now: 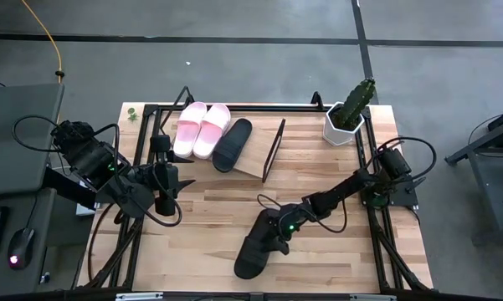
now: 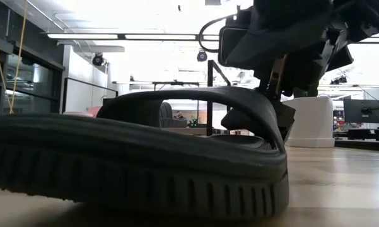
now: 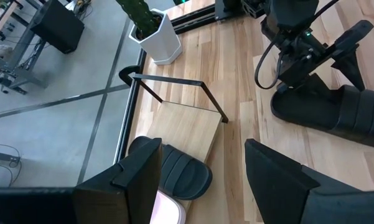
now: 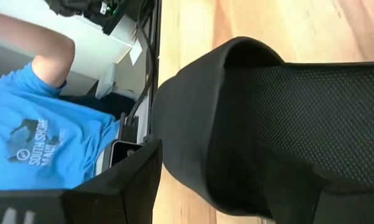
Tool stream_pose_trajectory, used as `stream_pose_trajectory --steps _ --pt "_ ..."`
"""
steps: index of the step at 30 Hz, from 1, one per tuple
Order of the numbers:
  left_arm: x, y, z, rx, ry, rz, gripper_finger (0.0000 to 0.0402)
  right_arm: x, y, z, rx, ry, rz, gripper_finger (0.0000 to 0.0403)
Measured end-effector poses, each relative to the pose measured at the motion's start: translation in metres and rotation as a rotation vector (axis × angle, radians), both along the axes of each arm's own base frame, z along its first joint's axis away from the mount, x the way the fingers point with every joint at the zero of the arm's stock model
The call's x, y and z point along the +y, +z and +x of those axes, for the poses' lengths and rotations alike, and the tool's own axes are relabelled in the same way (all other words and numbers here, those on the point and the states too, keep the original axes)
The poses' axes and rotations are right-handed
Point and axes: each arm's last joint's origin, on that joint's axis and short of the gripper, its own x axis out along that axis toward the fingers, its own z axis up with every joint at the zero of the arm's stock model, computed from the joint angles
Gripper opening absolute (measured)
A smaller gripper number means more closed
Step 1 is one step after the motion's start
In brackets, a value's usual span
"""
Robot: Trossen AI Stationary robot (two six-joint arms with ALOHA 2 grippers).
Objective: Pick and place slides into the shelf
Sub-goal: Put the black slide on the shelf
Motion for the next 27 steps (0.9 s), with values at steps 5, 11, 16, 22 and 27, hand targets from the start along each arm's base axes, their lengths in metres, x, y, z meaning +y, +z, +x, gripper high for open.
stream_pose_trajectory --steps 5,11,16,22,27 --pt "-0.0001 0.0000 0.0002 -0.001 0.000 -0.001 0.0211 0.0002 0.0000 -0.0001 -0.012 0.015 -0.015 0.0238" --pt "-0.0002 0.0002 0.0004 -0.004 0.000 -0.002 0.0211 0.0004 0.0000 -0.0002 -0.028 0.031 -0.034 0.0238" --pt "-0.0002 0.0003 0.0004 -0.005 0.000 -0.003 0.0211 0.0001 -0.0001 0.0000 -0.023 0.014 -0.031 0.0223" --pt "-0.0003 0.0003 0.0005 -0.005 0.000 -0.003 0.0211 -0.0001 -0.0006 -0.0003 -0.017 0.012 -0.035 0.0145" --pt "-0.0003 0.0003 0.0005 -0.005 0.000 -0.003 0.0211 0.0000 -0.0006 -0.0003 -0.028 0.021 -0.047 0.0069"
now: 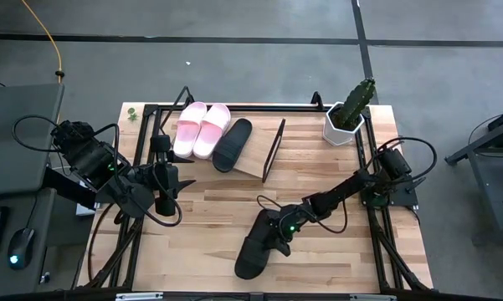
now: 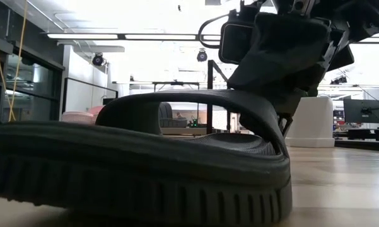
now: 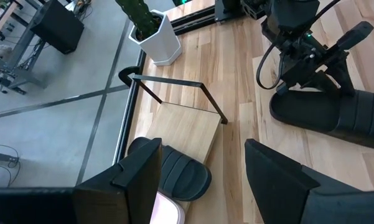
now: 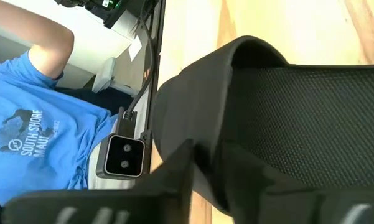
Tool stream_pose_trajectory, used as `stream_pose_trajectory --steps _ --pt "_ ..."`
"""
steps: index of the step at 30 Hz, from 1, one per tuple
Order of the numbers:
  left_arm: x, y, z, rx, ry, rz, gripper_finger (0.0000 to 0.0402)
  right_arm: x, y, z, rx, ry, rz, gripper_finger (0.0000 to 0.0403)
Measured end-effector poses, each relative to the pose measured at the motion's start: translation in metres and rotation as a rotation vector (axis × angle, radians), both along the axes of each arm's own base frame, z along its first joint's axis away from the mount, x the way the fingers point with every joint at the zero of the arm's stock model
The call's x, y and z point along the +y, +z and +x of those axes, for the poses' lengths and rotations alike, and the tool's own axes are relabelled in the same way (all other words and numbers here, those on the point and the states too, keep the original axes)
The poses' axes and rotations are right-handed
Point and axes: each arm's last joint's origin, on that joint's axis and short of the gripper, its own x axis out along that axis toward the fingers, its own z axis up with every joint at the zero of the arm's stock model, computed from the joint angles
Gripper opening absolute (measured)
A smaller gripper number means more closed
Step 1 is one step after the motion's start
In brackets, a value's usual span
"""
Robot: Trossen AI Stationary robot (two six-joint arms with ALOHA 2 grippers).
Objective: Pick and place slides into the shelf
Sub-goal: Put the black slide on the shelf
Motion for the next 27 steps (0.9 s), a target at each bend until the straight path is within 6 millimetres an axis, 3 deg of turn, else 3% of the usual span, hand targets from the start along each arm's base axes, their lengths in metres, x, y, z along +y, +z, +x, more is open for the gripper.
stream_pose_trajectory --steps 5,27 --pt "0.0000 0.0000 0.0000 0.000 0.000 0.000 0.0211 0.0000 0.0005 0.0001 -0.008 0.007 -0.003 0.0009" --pt "0.0000 0.0000 -0.0001 0.000 0.000 0.000 0.0211 -0.0078 0.0007 0.0024 0.015 0.033 0.026 0.0001"
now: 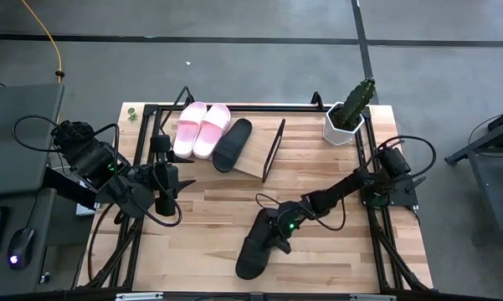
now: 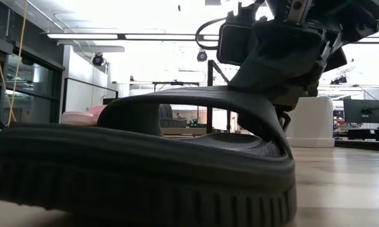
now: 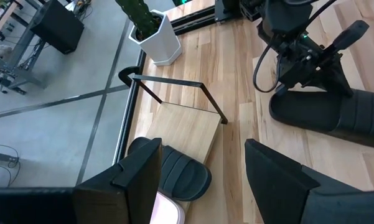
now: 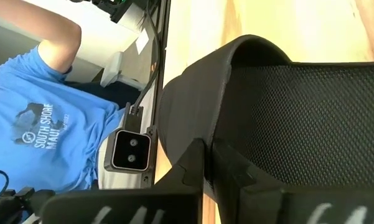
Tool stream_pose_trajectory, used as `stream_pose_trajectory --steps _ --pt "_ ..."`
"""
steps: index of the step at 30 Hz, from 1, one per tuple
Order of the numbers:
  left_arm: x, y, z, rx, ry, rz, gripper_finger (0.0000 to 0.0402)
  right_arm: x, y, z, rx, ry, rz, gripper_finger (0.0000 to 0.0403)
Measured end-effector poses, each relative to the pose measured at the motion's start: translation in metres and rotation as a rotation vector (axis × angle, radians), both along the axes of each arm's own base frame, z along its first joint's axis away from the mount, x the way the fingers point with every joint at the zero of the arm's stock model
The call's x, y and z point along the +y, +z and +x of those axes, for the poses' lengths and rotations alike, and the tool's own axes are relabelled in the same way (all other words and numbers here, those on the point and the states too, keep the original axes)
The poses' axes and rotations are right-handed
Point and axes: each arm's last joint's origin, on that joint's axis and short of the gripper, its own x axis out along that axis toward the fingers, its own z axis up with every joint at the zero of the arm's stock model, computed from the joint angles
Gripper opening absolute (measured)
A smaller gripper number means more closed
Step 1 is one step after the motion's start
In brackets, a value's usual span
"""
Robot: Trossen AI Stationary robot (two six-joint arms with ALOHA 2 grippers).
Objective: Pick and place slides into the shelf
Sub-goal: Put the black slide on the shelf
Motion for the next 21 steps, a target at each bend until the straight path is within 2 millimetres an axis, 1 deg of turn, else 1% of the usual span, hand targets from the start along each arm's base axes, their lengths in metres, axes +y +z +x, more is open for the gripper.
stream_pose_trajectory --steps 4,8,11,16,21 --pt "0.000 0.000 0.000 0.000 0.000 0.000 0.0211 -0.002 0.004 0.005 0.021 0.023 0.008 0.0001" --pt "0.000 0.000 0.000 0.000 0.000 0.000 0.0211 0.000 0.016 0.018 0.068 0.042 -0.054 0.0001" --pt "0.000 0.000 0.000 0.000 0.000 0.000 0.0211 0.004 0.031 0.029 0.073 0.066 -0.116 0.0000" --pt "0.000 0.000 0.000 0.000 0.000 0.000 0.0211 0.009 0.065 0.048 0.038 0.095 -0.178 0.0000" --pt "0.000 0.000 0.000 0.001 0.000 0.000 0.0211 0.010 0.091 0.056 0.066 0.097 -0.280 0.0000"
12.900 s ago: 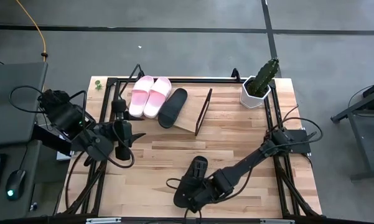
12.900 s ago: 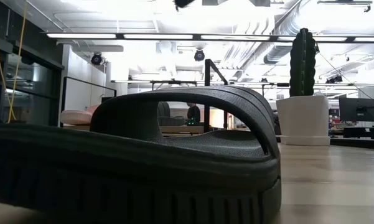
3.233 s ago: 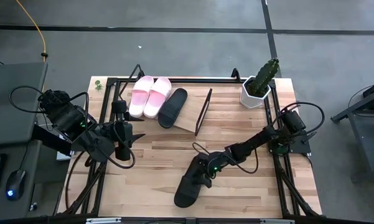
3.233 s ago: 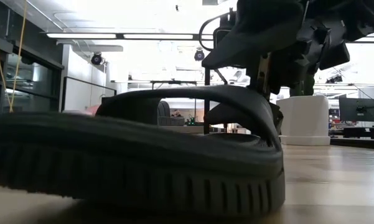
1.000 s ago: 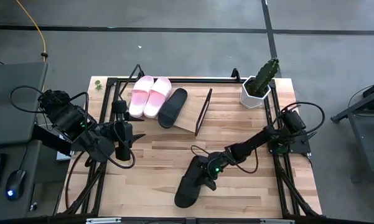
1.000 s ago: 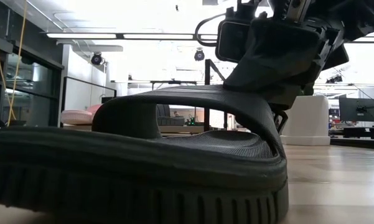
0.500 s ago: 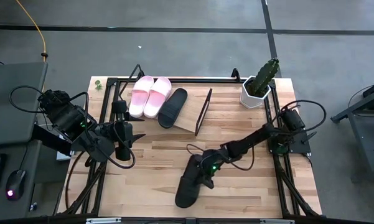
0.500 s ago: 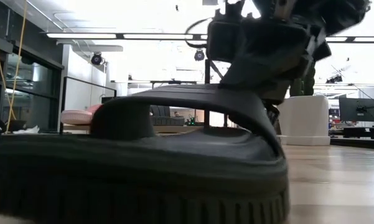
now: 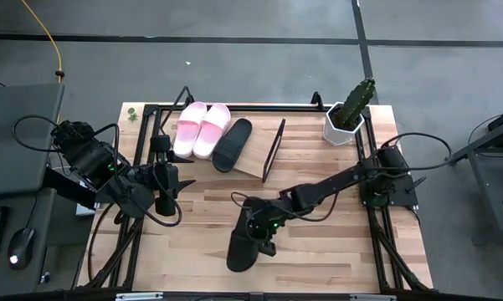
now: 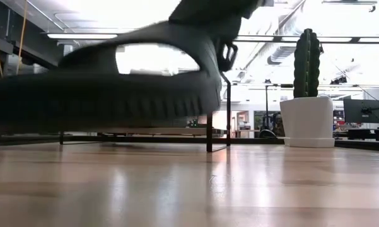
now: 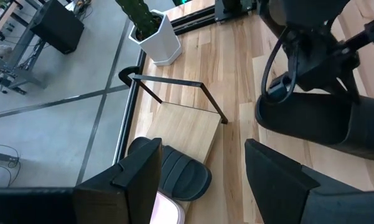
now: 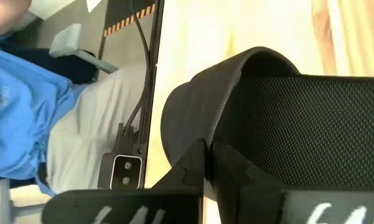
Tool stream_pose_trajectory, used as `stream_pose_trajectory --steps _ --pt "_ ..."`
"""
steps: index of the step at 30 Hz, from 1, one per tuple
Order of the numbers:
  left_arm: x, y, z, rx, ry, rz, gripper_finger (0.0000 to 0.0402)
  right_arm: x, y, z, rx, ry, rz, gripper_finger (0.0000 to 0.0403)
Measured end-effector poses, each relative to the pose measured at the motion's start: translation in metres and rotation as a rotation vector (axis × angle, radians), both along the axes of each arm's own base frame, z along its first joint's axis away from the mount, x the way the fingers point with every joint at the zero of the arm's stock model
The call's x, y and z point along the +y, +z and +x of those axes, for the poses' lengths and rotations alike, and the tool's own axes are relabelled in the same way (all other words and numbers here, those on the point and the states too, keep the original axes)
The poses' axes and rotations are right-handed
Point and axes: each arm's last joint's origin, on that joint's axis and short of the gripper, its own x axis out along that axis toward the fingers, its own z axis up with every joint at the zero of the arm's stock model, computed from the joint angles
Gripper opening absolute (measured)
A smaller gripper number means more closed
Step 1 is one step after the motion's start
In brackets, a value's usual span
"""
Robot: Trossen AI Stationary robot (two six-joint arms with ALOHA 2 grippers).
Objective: Pick and place slides into the shelf
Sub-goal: Put the black slide on the shelf
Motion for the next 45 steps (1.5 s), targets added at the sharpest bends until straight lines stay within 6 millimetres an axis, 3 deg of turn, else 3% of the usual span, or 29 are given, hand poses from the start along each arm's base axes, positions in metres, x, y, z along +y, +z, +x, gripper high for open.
stream_pose_trajectory --steps 8,14,22,34,45 --pt "0.000 0.000 0.000 0.001 0.000 0.000 0.0211 -0.002 0.039 0.010 -0.036 -0.005 -0.088 0.0000" --pt "0.000 0.000 0.000 0.007 -0.009 0.011 0.0211 -0.016 0.059 0.013 -0.018 0.005 -0.138 0.0000" --pt "0.000 0.000 0.000 0.008 -0.009 0.012 0.0211 -0.059 0.081 0.019 -0.030 -0.035 -0.171 0.0000" --pt "0.000 -0.001 -0.001 0.032 -0.025 -0.004 0.0211 -0.123 0.109 0.006 -0.081 -0.083 -0.169 0.0000" --pt "0.000 -0.001 -0.001 0.036 -0.024 0.000 0.0211 -0.173 0.109 0.003 -0.092 -0.108 -0.163 0.0000"
